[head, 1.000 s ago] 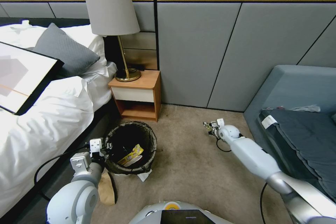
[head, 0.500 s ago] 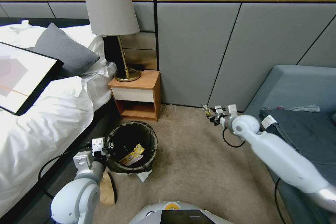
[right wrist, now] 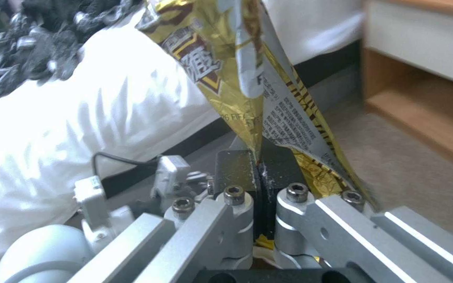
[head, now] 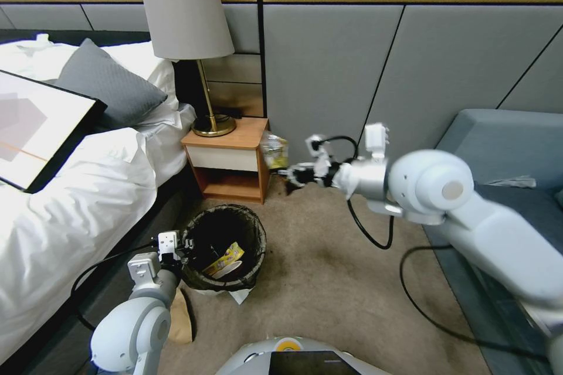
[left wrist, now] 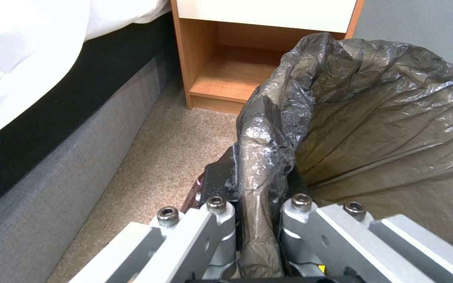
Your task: Pick up the trash bin, then pick up the garbage from the floor and place it into the trash bin.
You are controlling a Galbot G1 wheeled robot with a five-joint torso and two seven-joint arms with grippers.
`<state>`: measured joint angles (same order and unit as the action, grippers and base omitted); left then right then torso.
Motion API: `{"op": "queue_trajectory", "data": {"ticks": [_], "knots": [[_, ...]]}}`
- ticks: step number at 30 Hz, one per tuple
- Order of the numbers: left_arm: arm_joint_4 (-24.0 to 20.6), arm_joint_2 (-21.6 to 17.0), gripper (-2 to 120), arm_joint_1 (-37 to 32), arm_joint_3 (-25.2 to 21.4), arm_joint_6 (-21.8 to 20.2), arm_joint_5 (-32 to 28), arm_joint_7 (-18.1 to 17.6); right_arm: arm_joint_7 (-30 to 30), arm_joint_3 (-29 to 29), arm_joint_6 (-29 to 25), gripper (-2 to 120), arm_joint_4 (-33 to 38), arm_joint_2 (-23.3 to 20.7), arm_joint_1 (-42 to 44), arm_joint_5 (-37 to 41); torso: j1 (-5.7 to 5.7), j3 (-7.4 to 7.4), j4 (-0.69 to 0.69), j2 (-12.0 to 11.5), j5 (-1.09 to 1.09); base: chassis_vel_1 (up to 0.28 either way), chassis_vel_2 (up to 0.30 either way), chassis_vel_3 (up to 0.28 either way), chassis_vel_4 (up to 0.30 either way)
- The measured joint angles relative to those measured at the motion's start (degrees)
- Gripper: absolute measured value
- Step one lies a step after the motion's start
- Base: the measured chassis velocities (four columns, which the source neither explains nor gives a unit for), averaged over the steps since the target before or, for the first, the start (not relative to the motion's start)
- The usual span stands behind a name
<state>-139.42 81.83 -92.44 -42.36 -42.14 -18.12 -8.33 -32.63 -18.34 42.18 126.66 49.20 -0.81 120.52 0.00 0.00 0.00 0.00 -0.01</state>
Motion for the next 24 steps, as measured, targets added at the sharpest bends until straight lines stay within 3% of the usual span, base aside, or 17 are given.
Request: {"op": "queue_trajectory", "data": {"ticks": [2, 8, 9, 15, 24], "knots": [[0.08, 0.04, 4, 0.1, -0.1, 0.0, 0.0, 0.05, 0.13, -4.58, -0.01, 0, -3.36, 3.85, -2.48, -0.57, 0.0, 0.0, 0.01, 0.0, 0.0, 0.0, 0.0, 0.0, 0.0], [0.06, -0.04, 4, 0.1, -0.23, 0.0, -0.01, 0.14, -0.26, -9.12, -0.02, 0, -7.39, 9.03, -4.25, -1.73, 0.0, 0.0, -0.01, -0.01, 0.01, 0.0, 0.0, 0.0, 0.0], [0.08, -0.04, 4, 0.03, -0.43, 0.0, -0.03, 0.19, -0.91, -11.16, -0.03, 0, -9.15, 12.17, -4.75, -2.26, 0.0, 0.0, 0.0, -0.01, -0.01, 0.0, 0.0, 0.0, 0.0], [0.09, 0.02, 4, -0.09, -0.6, 0.0, -0.03, 0.2, -2.71, -14.68, -0.05, 0, -11.82, 19.36, -4.25, -3.69, 0.0, 0.0, 0.04, -0.01, -0.02, 0.0, 0.0, 0.0, 0.0], [-0.26, -0.04, 4, 0.1, -1.33, 0.0, -0.1, 0.23, -2.72, -17.91, -0.05, 0, -13.82, 17.33, 0.37, -7.86, 0.0, 0.0, -0.03, -0.01, 0.02, 0.0, 0.0, 0.0, 0.0]]}}
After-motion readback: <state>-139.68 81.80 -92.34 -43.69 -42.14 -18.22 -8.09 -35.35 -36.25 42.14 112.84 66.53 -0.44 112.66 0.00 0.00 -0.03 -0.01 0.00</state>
